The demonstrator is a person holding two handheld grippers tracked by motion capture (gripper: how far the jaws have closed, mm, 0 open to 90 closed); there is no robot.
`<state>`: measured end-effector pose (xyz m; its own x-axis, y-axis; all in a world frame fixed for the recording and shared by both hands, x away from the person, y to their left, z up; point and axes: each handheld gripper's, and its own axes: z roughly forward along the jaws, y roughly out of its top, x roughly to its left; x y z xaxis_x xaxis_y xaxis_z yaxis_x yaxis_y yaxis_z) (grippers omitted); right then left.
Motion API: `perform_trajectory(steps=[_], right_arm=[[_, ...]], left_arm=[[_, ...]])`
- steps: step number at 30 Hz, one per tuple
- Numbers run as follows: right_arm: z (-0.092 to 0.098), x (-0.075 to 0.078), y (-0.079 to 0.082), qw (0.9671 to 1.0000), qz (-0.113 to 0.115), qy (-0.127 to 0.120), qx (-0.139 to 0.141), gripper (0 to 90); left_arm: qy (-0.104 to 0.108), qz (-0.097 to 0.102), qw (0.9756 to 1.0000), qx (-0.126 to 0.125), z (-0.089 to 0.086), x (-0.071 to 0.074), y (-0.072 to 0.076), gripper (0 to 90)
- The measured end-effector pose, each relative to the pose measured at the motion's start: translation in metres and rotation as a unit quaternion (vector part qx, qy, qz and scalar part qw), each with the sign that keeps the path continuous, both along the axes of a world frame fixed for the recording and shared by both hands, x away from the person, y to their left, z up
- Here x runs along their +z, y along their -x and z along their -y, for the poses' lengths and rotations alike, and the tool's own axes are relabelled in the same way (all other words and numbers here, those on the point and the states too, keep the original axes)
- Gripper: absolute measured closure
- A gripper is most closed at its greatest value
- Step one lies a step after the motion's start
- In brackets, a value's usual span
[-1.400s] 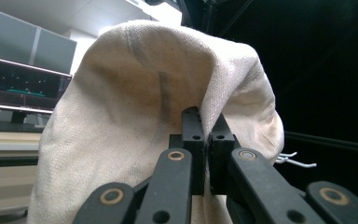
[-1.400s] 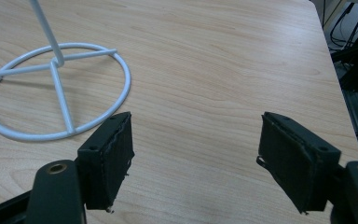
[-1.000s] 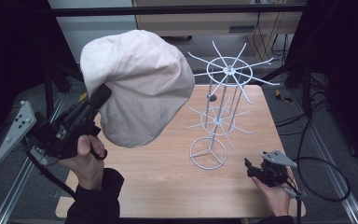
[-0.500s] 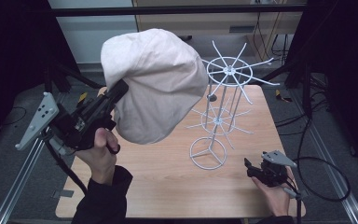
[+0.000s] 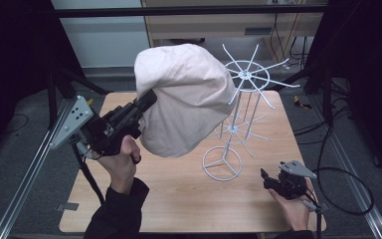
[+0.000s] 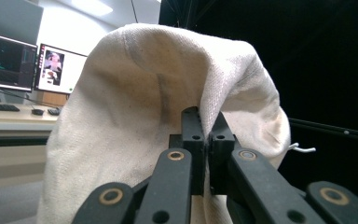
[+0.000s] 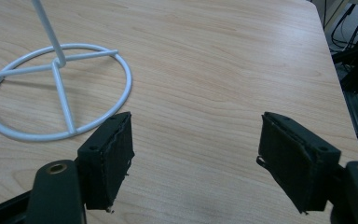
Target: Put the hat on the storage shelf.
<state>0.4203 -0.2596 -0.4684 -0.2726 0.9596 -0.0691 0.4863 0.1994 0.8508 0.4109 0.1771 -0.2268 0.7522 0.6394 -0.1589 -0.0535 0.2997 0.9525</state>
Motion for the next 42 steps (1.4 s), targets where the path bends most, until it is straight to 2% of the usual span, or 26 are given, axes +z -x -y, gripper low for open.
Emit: perform_trajectory(steps=[11,18,23,30,33,37,42], right_arm=[[0.0,0.0,0.0,1.0,-0.001,0.001,0.001,26.2],[0.0,0.0,0.0,1.0,0.0,0.001,0.001,26.3],[0.0,0.0,0.0,1.0,0.0,0.001,0.001,26.3],[-0.001,0.0,0.0,1.0,-0.002,0.0,0.001,26.2],[-0.001,0.0,0.0,1.0,-0.002,0.0,0.001,26.1],[-0.001,-0.001,0.0,1.0,-0.002,0.001,0.001,26.0],[-0.001,-0.001,0.0,1.0,-0.002,0.0,0.001,25.9]], left_arm=[[-0.015,-0.025,0.9996,0.003,-0.001,-0.016,-0.011,88.0],[-0.041,-0.045,0.9981,0.003,-0.001,-0.03,-0.02,87.7],[-0.057,-0.052,0.997,0.006,0.0,-0.039,-0.025,87.0],[-0.092,-0.073,0.9931,0.008,0.005,-0.059,-0.034,86.8],[-0.097,-0.076,0.9924,0.007,0.007,-0.063,-0.035,86.7],[-0.119,-0.079,0.9897,0.008,0.013,-0.068,-0.037,86.3],[-0.128,-0.081,0.9885,0.01,0.017,-0.072,-0.038,86.2]])
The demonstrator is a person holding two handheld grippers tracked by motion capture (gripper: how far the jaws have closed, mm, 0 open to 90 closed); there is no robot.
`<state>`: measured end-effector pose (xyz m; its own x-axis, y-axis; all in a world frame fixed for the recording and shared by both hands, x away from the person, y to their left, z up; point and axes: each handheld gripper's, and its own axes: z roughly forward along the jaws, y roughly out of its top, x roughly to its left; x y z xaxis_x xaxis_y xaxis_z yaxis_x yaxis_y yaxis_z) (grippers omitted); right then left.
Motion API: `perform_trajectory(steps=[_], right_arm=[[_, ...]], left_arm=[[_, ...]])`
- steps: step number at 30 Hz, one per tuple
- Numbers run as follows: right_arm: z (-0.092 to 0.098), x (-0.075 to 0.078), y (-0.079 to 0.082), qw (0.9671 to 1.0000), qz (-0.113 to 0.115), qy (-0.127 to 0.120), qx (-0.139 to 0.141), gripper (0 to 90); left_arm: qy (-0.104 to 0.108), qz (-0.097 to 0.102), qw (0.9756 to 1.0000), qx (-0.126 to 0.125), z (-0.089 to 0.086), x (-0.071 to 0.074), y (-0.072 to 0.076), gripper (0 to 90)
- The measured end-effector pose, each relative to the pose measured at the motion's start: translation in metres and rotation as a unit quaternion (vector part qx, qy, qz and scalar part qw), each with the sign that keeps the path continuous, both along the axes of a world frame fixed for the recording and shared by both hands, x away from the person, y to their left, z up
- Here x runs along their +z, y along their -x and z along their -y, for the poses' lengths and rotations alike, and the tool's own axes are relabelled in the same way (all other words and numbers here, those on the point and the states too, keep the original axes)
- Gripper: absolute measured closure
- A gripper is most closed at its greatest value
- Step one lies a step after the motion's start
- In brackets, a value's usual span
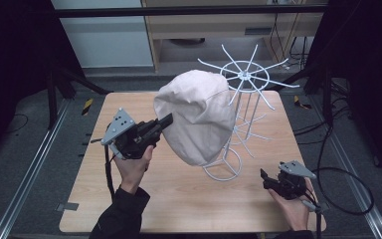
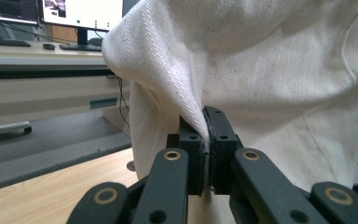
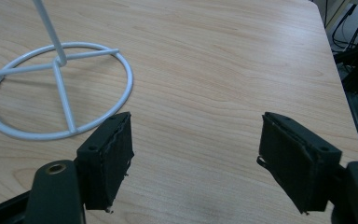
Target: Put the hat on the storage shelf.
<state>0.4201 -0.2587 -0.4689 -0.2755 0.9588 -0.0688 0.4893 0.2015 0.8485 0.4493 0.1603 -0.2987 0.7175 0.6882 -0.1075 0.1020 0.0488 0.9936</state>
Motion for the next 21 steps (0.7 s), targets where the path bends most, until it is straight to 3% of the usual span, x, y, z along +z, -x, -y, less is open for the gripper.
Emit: perform_trajectory(steps=[12,21], right_arm=[[0.0,-0.001,-0.001,1.0,0.0,0.001,0.003,25.6],[-0.001,-0.001,-0.001,1.0,-0.001,0.001,0.002,25.4]], left_arm=[[-0.029,-0.013,0.9995,-0.008,0.01,-0.012,-0.004,83.0],[-0.038,-0.017,0.9991,-0.012,0.016,-0.018,-0.005,73.4]])
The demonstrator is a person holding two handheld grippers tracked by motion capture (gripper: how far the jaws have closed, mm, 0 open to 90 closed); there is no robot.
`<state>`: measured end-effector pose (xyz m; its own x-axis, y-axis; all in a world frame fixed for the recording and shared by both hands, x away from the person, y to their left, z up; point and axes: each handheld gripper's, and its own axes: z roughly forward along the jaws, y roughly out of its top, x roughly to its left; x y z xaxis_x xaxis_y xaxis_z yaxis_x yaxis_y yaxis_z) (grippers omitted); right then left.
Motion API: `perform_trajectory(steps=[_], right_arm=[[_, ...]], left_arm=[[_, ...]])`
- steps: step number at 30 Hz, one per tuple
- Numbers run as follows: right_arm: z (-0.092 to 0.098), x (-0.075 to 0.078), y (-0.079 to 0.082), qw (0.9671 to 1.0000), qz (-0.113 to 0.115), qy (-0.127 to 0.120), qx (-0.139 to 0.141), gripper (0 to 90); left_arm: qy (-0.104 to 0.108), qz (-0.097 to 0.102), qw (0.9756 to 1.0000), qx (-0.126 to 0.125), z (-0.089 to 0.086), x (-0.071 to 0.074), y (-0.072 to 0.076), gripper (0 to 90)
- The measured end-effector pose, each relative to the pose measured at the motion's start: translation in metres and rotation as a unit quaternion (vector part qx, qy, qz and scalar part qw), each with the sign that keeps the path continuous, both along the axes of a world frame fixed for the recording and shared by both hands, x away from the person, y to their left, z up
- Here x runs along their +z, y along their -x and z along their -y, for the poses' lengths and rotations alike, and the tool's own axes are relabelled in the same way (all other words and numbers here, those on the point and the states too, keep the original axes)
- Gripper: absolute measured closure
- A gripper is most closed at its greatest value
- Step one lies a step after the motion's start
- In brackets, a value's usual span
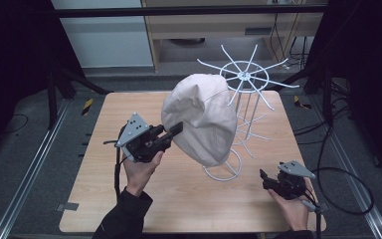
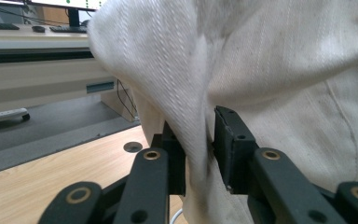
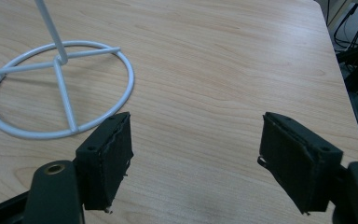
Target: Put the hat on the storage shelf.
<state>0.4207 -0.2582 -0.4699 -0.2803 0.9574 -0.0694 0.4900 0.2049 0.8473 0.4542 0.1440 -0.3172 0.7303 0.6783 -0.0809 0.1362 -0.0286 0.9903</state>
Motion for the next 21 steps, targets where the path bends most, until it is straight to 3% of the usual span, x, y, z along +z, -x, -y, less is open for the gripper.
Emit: perform_trajectory(steps=[7,8,14,21], right_arm=[[0.0,0.0,0.0,1.0,0.001,0.002,0.001,25.3],[0.0,0.0,0.0,1.0,0.001,0.002,0.001,25.2],[0.0,0.0,0.0,1.0,0.001,0.0,-0.001,24.8],[0.0,0.0,0.0,1.0,0.0,0.0,-0.002,24.4]], left_arm=[[-0.008,-0.002,1.0,0.001,0.0,-0.004,0.0,63.9],[-0.012,0.004,0.9999,0.003,-0.002,-0.005,0.0,58.0],[-0.016,0.005,0.9998,0.009,-0.01,-0.007,0.004,45.7],[-0.039,0.002,0.9988,0.032,-0.034,-0.01,0.018,39.0]])
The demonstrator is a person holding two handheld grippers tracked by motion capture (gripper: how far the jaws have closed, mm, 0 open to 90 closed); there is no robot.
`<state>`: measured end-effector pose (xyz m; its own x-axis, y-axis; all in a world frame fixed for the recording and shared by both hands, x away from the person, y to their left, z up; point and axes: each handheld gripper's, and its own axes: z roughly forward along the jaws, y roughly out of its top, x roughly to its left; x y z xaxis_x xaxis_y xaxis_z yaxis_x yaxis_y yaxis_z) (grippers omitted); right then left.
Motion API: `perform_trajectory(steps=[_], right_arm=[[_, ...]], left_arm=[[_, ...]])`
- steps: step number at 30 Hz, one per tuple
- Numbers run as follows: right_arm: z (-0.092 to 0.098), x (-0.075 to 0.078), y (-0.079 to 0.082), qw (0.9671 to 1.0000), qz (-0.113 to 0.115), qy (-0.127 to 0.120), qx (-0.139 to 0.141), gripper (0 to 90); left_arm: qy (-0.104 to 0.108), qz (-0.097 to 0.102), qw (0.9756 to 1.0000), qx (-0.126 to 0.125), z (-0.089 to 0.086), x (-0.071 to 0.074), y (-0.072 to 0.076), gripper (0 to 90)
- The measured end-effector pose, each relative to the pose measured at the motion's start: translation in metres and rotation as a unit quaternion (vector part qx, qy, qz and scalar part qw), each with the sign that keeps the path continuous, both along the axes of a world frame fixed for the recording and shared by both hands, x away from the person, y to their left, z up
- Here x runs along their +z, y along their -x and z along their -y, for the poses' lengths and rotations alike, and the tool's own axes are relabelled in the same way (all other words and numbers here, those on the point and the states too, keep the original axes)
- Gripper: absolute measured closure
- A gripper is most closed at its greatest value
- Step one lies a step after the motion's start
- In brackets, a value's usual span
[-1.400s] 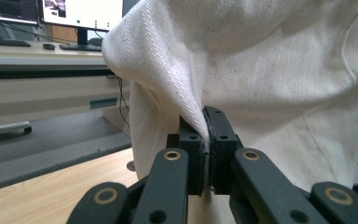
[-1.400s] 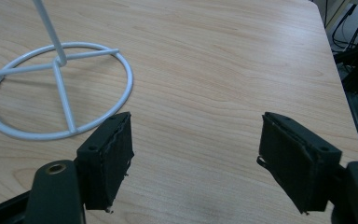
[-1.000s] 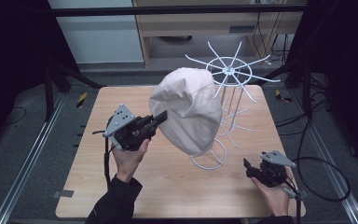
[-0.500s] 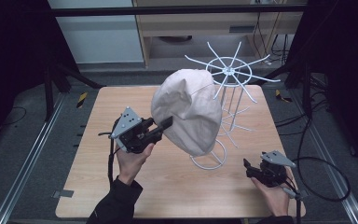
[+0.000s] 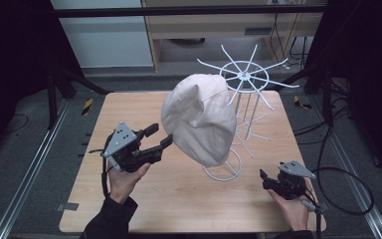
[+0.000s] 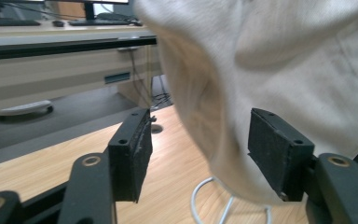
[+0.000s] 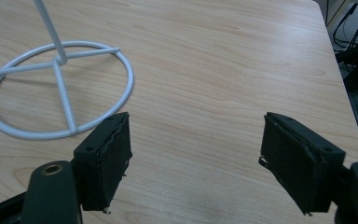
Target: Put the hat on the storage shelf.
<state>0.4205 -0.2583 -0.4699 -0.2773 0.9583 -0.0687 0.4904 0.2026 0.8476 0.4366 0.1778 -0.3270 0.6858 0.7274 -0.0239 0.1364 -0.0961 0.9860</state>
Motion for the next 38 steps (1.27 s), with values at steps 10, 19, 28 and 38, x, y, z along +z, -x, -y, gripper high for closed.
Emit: perform_trajectory(steps=[10,19,28,38], right_arm=[[0.0,0.001,0.0,1.0,0.001,-0.001,0.0,24.3],[0.001,0.0,0.001,1.0,-0.002,-0.005,-0.002,23.6],[0.0,-0.001,0.001,1.0,-0.003,-0.004,-0.002,23.1],[0.002,-0.001,0.002,1.0,-0.005,-0.005,-0.003,23.4]], left_arm=[[-0.047,-0.017,0.9982,0.033,-0.032,-0.02,0.015,35.0],[-0.081,-0.051,0.9929,0.07,-0.064,-0.058,0.018,31.5],[-0.101,-0.103,0.9814,0.127,-0.102,-0.105,0.012,27.1],[-0.128,-0.143,0.9664,0.171,-0.127,-0.14,0.0,26.8]])
